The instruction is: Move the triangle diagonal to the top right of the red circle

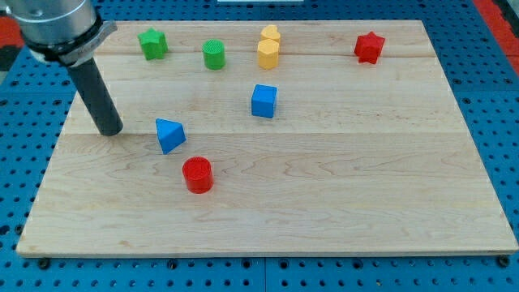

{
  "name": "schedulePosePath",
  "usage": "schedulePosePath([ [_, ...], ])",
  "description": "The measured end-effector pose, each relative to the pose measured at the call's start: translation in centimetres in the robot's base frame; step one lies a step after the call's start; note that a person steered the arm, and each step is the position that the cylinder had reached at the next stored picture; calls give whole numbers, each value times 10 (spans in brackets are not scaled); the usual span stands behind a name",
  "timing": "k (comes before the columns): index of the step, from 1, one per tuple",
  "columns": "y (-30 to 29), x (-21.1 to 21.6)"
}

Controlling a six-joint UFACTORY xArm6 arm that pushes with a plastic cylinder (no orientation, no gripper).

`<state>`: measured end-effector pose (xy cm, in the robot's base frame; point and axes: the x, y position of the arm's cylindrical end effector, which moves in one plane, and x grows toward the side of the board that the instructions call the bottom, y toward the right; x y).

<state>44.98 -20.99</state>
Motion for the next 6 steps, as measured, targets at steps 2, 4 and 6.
schedulePosePath([
  [2,2,1],
  [4,87,1],
  [6,150,1],
])
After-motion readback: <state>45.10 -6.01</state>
